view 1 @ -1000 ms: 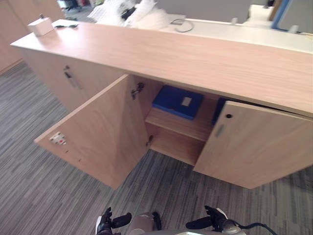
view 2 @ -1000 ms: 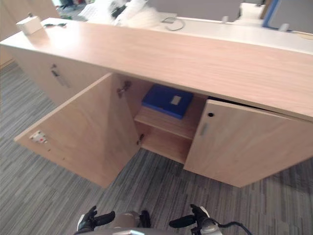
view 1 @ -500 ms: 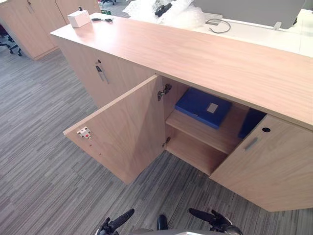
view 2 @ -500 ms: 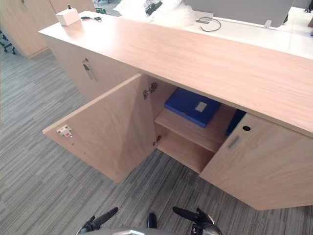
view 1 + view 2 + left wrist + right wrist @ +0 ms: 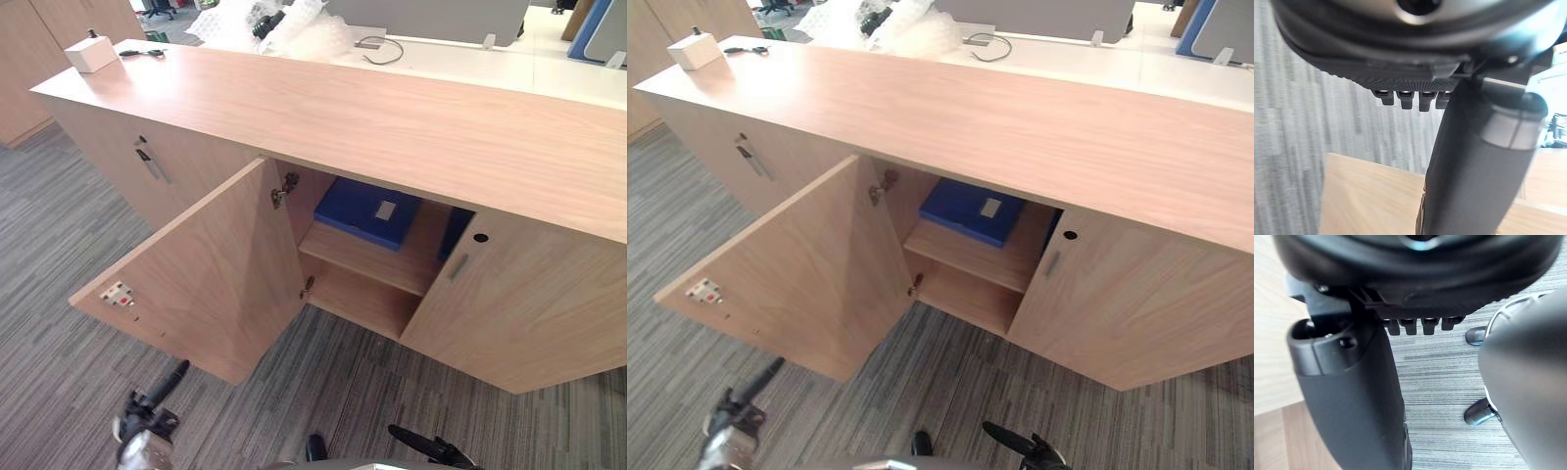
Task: Walk over to the cabinet, pick up the folder, carry it to the office cabinet, place the folder inside the office cabinet, then close the office cabinet door
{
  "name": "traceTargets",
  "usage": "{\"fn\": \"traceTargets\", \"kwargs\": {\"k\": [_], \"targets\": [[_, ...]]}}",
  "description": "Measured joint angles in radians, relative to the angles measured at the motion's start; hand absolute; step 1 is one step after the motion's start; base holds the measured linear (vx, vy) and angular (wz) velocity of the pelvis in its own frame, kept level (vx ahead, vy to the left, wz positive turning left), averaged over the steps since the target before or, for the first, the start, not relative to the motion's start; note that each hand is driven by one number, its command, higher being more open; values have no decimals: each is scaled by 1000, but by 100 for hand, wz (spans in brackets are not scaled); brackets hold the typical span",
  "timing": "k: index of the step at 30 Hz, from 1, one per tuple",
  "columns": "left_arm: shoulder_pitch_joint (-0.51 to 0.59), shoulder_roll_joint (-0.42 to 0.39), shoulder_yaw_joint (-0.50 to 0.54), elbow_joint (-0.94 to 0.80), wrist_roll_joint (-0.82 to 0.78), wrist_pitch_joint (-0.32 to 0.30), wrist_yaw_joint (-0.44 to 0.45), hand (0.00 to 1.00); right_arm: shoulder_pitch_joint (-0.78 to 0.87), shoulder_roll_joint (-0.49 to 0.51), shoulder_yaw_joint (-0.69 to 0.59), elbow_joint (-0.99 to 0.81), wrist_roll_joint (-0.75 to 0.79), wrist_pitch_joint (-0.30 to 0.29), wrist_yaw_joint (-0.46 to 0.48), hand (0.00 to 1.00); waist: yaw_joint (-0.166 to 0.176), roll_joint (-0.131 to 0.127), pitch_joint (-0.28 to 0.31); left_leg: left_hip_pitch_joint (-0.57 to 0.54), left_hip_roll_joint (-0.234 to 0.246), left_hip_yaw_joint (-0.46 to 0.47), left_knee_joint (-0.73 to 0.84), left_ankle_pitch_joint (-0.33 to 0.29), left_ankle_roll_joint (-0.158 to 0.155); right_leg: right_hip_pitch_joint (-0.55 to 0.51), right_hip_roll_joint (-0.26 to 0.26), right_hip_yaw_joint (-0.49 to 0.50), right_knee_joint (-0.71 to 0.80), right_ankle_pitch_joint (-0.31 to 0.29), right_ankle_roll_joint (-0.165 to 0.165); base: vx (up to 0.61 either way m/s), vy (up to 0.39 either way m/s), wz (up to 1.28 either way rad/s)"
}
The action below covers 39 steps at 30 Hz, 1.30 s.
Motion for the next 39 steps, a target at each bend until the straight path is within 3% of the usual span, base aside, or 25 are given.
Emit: {"fn": "traceTargets", "kwargs": {"k": [4, 7, 9, 10, 11, 12, 13, 14, 15, 19, 23, 28, 33, 34, 36, 38, 39], "targets": [[-43, 111, -2, 7, 113, 26, -21, 100, 8, 4, -36, 1, -1, 1, 7, 100, 0, -7, -6, 15, 13, 15, 5, -8, -1, 0, 9, 26, 12, 10, -16, 118, -29, -14], [-46, 186, -1, 33, 200, 54, -35, 100, 8, 17, -73, 1, 0, 4, 22, 100, 6, -3, -9, 43, 49, 24, 8, -8, -2, -4, 34, 57, 52, 43, -38, 100, -39, -13], [-60, 200, -1, 33, 233, 61, -34, 100, 12, 14, -82, -2, -1, 4, 26, 100, 8, 27, -23, 47, 95, 17, 9, -9, -2, -55, 55, 80, 133, 36, -40, 85, -66, -4], [-73, 204, -2, 33, 254, 62, -30, 100, 12, 15, -94, -10, 0, 5, 32, 100, 8, 41, -25, 56, 126, 3, 10, -9, -2, -60, 86, 80, 82, -5, -35, 41, -131, 1], [-85, 205, -3, 33, 267, 62, -30, 100, 12, 15, -96, -11, 0, 4, 36, 100, 8, 45, -25, 72, 144, -1, 10, -9, -3, -64, 106, 79, -4, -4, -39, 6, -153, 4], [-91, 204, -2, 33, 269, 64, -29, 100, 15, 15, -106, -13, 0, 4, 38, 100, 8, 40, -28, 77, 144, 1, 11, -11, -9, -68, 108, 79, -54, 15, -41, -57, -152, 12], [-97, 211, 6, 34, 270, 80, -14, 100, 26, 16, -116, -14, 1, 5, 40, 100, 9, 20, -42, 78, 133, 1, 13, -28, -50, -108, 90, 81, -87, 151, -45, -65, -125, 26], [-97, 208, -5, 35, 271, 83, -13, 100, 42, 11, -134, -11, 0, 5, 40, 100, 7, 24, -59, 76, 138, -7, 10, -49, -71, -118, 85, 76, -64, 114, -17, -34, -158, 17], [-95, 196, -22, 32, 276, 86, -11, 100, 56, 5, -170, -9, 1, 10, 37, 100, 31, 34, -73, 76, 153, 0, 14, -46, -77, -124, 97, 81, -63, 117, -22, 1, -142, 8], [-28, 172, -96, -98, 339, 121, 42, 100, 79, -14, -192, -9, 1, 14, 36, 100, 59, 60, -76, 71, 172, -2, 13, -48, -101, -122, 120, 82, -71, 112, -43, -16, -119, -1], [92, 165, -213, -263, 451, 121, 40, 100, 96, -22, -195, -14, 1, 13, 36, 100, 81, 54, -79, 72, 167, -6, 16, -48, -104, -120, 112, 78, -69, 114, -46, -27, 3, 4], [213, 113, -337, -462, 527, 118, 41, 100, 94, -13, -199, -18, 0, 12, 33, 100, 92, 46, -79, 69, 133, -27, 28, -47, -101, -106, 75, 60, -69, 131, -19, -66, 88, 15], [324, 101, -530, -632, 547, 98, 39, 100, 90, -13, -189, -8, -1, 12, 29, 100, 109, 45, -79, 46, 100, -48, 33, -34, -76, -111, 42, 38, -66, 150, 11, -116, 89, 21], [349, 112, -617, -666, 548, 91, 38, 100, 85, -16, -173, -6, -1, 12, 26, 100, 111, 46, -79, 36, 93, -50, 35, -27, -66, -123, 32, 34, -50, 153, 17, -137, 64, 17], [358, 130, -694, -678, 550, 81, 36, 100, 82, -22, -146, -4, -1, 12, 25, 100, 111, 47, -79, 27, 88, -47, 36, -24, -63, -131, 26, 33, -40, 156, 20, -127, 52, 17], [359, 169, -886, -725, 562, 69, -18, 100, 73, -43, -100, 15, -2, 10, 24, 100, 110, 48, -80, 12, 80, -28, 38, -13, -56, -149, 6, 21, -16, 158, 33, -151, 73, 25], [359, 172, -932, -741, 567, 65, -27, 100, 71, -49, -84, 18, -3, 10, 24, 100, 109, 48, -80, 10, 78, -25, 36, -11, -53, -155, 0, 21, -10, 159, 36, -160, 107, 10]]}}
